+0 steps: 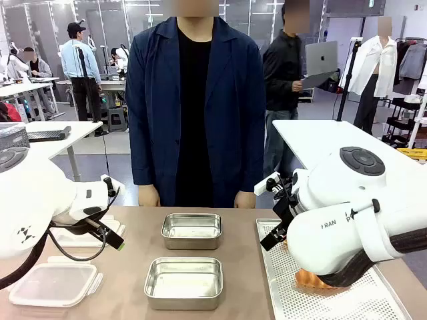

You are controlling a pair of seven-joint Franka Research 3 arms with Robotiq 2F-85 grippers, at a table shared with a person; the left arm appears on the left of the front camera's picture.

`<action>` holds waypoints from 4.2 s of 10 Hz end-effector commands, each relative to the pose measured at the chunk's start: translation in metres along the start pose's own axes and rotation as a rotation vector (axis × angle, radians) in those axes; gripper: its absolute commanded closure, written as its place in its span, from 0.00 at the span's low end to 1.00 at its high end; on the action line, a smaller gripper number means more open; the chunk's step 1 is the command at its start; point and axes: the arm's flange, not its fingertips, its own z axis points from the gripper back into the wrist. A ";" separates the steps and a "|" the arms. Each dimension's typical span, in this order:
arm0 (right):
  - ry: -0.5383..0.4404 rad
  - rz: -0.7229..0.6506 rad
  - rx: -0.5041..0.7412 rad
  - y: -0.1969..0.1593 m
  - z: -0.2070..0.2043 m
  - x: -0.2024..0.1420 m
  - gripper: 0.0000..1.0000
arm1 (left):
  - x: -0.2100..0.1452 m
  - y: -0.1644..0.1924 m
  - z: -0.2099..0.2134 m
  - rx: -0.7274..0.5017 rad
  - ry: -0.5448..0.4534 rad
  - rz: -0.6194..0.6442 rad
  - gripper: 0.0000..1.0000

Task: Place the bread into the airtight container.
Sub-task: Pick up a Butter Roll and place it into an empty Airtight Container.

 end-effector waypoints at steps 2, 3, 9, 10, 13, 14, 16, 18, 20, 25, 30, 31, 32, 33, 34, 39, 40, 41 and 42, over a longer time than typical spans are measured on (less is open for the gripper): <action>0.000 0.000 0.000 0.000 0.000 0.000 0.00 | 0.000 0.000 0.000 0.000 0.000 -0.001 0.00; 0.000 0.000 0.000 0.000 0.000 0.000 0.00 | 0.000 0.000 0.000 0.000 0.000 -0.001 0.00; 0.000 0.000 0.000 0.000 0.000 0.000 0.00 | 0.000 0.000 0.000 0.000 0.000 -0.001 0.00; 0.000 0.004 -0.001 0.000 0.000 0.000 0.00 | 0.000 0.000 0.000 0.000 0.000 -0.001 0.00; -0.001 -0.045 0.074 -0.032 0.069 0.039 0.00 | 0.031 0.013 0.049 -0.012 -0.002 0.026 0.00; 0.009 -0.054 0.097 -0.048 0.108 0.053 0.00 | 0.048 0.023 0.087 -0.048 0.015 0.030 0.00; 0.034 -0.030 0.130 -0.070 0.200 0.075 0.00 | 0.080 0.042 0.188 -0.187 0.040 0.033 0.00; 0.022 -0.016 0.165 -0.087 0.292 0.073 0.00 | 0.086 0.049 0.297 -0.299 0.072 0.002 0.00; 0.012 -0.019 0.113 -0.096 0.375 0.046 0.00 | 0.069 0.054 0.395 -0.330 0.016 -0.011 0.00; -0.020 -0.007 0.061 -0.107 0.455 -0.036 0.00 | -0.015 0.066 0.504 -0.192 -0.111 0.029 0.00; -0.030 -0.031 0.067 -0.108 0.465 -0.038 0.00 | -0.022 0.068 0.521 -0.191 -0.133 0.063 0.00; -0.030 -0.031 0.067 -0.108 0.465 -0.038 0.00 | -0.022 0.068 0.521 -0.191 -0.133 0.063 0.00; -0.030 -0.031 0.067 -0.108 0.465 -0.038 0.00 | -0.022 0.068 0.521 -0.191 -0.133 0.063 0.00; -0.030 -0.031 0.067 -0.108 0.465 -0.038 0.00 | -0.022 0.068 0.521 -0.191 -0.133 0.063 0.00; -0.030 -0.031 0.067 -0.108 0.465 -0.038 0.00 | -0.022 0.068 0.521 -0.191 -0.133 0.063 0.00; 0.071 0.464 0.092 -0.098 0.451 -0.021 0.00 | -0.022 0.068 0.521 -0.191 -0.133 0.063 0.00; 0.141 0.596 0.089 -0.096 0.427 -0.013 0.00 | -0.022 0.068 0.521 -0.191 -0.133 0.063 0.00; 0.194 0.694 0.098 -0.096 0.395 -0.006 0.00 | -0.022 0.068 0.521 -0.191 -0.133 0.063 0.00; 0.231 0.771 0.096 -0.096 0.360 -0.001 0.00 | -0.022 0.068 0.521 -0.191 -0.133 0.063 0.00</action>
